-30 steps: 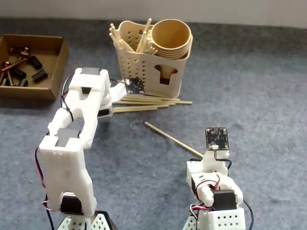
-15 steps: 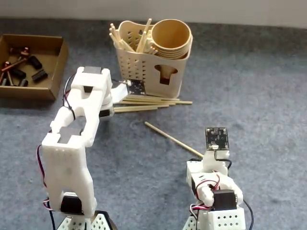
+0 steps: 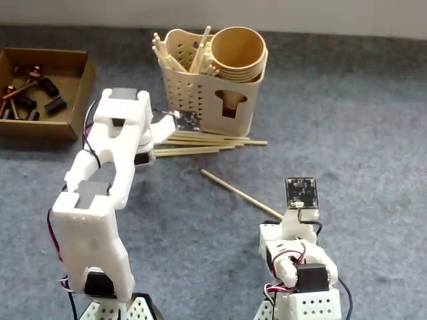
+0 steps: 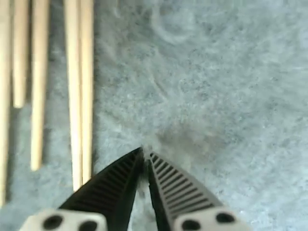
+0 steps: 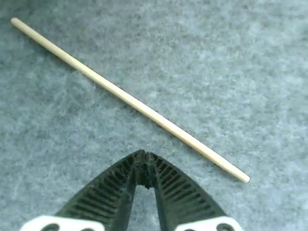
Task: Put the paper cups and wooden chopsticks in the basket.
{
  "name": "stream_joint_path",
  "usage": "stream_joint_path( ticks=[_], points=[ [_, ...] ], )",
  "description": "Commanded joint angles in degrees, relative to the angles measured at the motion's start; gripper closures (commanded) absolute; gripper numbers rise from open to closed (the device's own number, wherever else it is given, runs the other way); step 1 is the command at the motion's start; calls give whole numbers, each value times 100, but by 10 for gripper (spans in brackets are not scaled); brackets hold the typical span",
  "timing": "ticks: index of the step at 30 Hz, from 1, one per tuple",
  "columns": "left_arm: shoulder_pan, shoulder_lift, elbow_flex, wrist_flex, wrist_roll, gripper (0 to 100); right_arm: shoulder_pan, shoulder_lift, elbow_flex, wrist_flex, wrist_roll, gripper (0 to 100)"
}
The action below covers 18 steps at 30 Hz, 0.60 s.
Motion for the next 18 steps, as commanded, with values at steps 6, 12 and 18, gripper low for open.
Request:
stream_joint_path(
  ticks=[6,12,18],
  points=[
    [-646,-330,4,-1090,484,889,66,-31,585,22,70,993],
    [-637,224,-13,-1679,501,889,66,-31,585,22,70,993],
    [-629,576,-13,-1873,510,894,66,-31,585,22,70,993]
  ],
)
